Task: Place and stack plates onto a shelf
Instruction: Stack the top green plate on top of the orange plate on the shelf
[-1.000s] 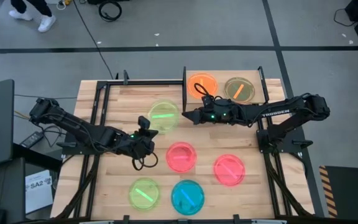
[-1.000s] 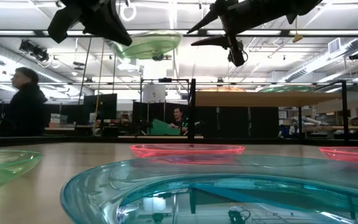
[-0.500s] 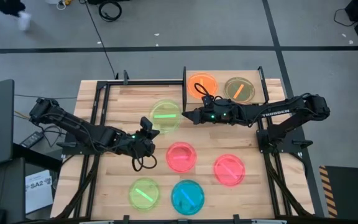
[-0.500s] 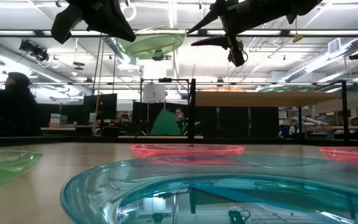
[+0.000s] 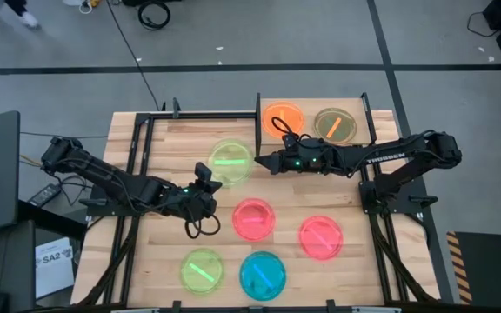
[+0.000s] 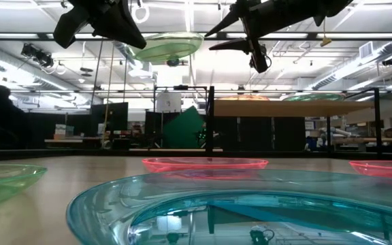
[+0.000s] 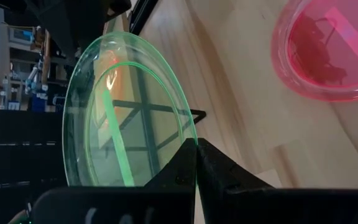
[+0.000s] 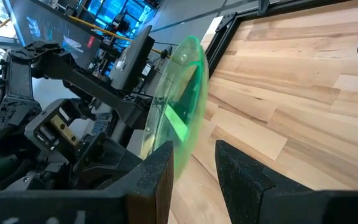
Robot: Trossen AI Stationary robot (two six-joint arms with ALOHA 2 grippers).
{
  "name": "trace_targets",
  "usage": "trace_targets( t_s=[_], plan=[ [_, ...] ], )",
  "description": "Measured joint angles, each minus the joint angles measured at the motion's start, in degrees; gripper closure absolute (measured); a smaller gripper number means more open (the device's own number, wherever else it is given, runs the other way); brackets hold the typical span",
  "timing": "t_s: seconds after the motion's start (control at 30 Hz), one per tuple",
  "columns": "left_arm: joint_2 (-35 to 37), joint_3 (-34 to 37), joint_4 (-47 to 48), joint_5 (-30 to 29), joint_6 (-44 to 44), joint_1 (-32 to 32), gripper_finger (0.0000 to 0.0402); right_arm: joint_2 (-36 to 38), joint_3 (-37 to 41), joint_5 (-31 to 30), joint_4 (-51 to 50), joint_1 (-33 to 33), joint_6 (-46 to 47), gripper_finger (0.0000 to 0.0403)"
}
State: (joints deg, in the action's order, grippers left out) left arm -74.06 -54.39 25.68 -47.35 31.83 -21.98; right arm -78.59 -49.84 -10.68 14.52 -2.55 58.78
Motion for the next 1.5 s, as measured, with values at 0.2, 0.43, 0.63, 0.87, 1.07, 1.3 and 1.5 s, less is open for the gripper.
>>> trace_targets(
  t_s=[0.2,0.43,0.63,0.87,1.07,1.3,1.5],
  plan=[
    [0.0,0.0,0.6,0.0,-1.2,0.0,0.0395,0.0,0.0,0.0,0.0,0.0,0.0,0.0278],
    [0.0,0.0,0.7,2.5,0.2,0.0,0.0395,0.0,0.0,0.0,0.0,0.0,0.0,0.0278],
    [0.0,0.0,0.2,3.3,4.5,0.0,0.0395,0.0,0.0,0.2,0.0,0.0,0.2,0.0278],
    [0.0,0.0,-2.5,3.3,9.1,0.0,0.0395,0.0,0.0,1.0,0.0,0.1,0.2,0.0278],
    [0.0,0.0,-2.9,3.3,9.8,0.1,0.0395,0.0,0.0,2.9,0.0,0.2,0.2,0.0281],
    [0.0,0.0,-2.8,3.3,9.8,0.0,0.0395,0.0,0.0,2.9,-0.1,0.2,0.2,0.031],
    [0.0,0.0,-2.8,3.3,9.9,0.1,0.0391,0.0,0.0,2.9,-0.1,0.2,-0.4,0.034]
  ],
)
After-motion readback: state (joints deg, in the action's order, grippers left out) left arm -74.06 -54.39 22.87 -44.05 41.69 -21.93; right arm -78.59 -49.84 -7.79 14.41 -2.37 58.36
